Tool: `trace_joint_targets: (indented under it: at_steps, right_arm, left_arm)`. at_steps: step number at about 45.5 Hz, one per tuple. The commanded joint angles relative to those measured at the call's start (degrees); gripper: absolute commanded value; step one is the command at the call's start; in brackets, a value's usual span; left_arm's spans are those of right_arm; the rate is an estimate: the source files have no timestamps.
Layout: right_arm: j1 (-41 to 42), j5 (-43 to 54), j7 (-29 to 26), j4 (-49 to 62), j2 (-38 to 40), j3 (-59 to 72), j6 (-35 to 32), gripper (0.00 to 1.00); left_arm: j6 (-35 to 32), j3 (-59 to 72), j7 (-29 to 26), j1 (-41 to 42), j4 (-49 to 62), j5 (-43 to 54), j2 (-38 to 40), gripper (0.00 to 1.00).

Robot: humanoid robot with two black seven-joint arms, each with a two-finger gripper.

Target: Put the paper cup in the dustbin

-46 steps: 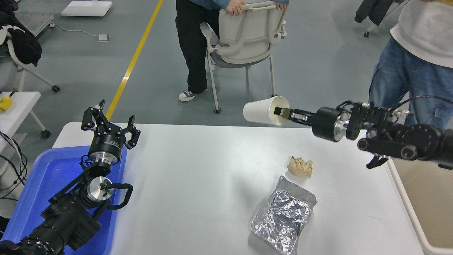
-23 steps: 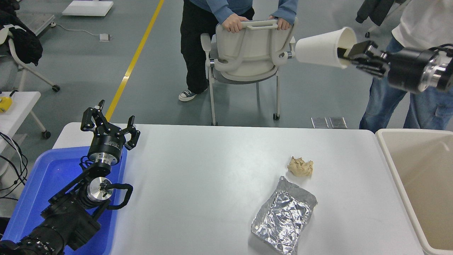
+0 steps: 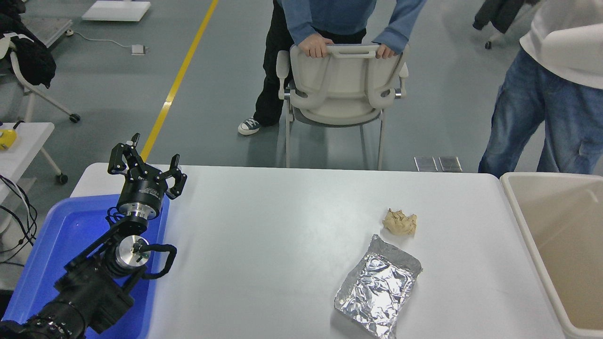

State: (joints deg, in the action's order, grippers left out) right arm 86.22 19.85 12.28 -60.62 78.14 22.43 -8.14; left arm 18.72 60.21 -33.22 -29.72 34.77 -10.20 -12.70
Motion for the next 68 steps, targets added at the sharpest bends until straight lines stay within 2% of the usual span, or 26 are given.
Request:
trace_joint_targets:
  at_steps: [1, 10, 24, 31, 36, 42, 46, 51, 56, 68]
  right_arm:
    - [-11.94, -13.50, -1.30, 10.78, 0.08, -0.02, 0.58, 0.00]
    - [-21.18, -28.98, -1.30, 13.95, -3.69, -0.28, 1.54, 0.00]
    - [-34.01, -42.17, -1.30, 20.27, -15.64, -4.50, 4.80, 0.00]
    - [-42.09, -42.61, -1.30, 24.31, -22.85, -12.93, 6.73, 0.00]
    - [-48.33, -41.82, -1.21, 32.21, -30.75, -20.57, 7.17, 0.00]
    - [-51.50, -40.33, -1.30, 46.10, -41.13, -26.47, 5.85, 0.00]
    - [-51.68, -39.80, -2.00, 49.46, -45.26, -27.96, 6.12, 0.00]
    - [-52.03, -39.89, -2.17, 49.81, -47.47, -32.71, 6.73, 0.00]
    - [-52.56, -39.89, -4.63, 50.25, -49.14, -37.89, 7.17, 0.00]
    - [-51.95, -40.15, -16.14, 54.47, -50.28, -51.95, 8.58, 0.00]
  left_arm:
    - [0.00, 0.00, 0.00, 0.02, -0.05, 0.01, -0.04, 1.00]
    - [0.00, 0.00, 0.00, 0.02, -0.05, 0.01, -0.04, 1.00]
    - [0.00, 0.00, 0.00, 0.02, -0.05, 0.01, -0.04, 1.00]
    - [0.00, 0.00, 0.00, 0.02, -0.05, 0.01, -0.04, 1.00]
    - [0.00, 0.00, 0.00, 0.02, -0.05, 0.01, -0.04, 1.00]
    - [0.00, 0.00, 0.00, 0.02, -0.05, 0.01, -0.04, 1.00]
    - [0.00, 0.00, 0.00, 0.02, -0.05, 0.01, -0.04, 1.00]
    - [0.00, 0.00, 0.00, 0.02, -0.05, 0.01, -0.04, 1.00]
    - [0.00, 0.00, 0.00, 0.02, -0.05, 0.01, -0.04, 1.00]
    - [0.00, 0.00, 0.00, 0.02, -0.05, 0.01, -0.04, 1.00]
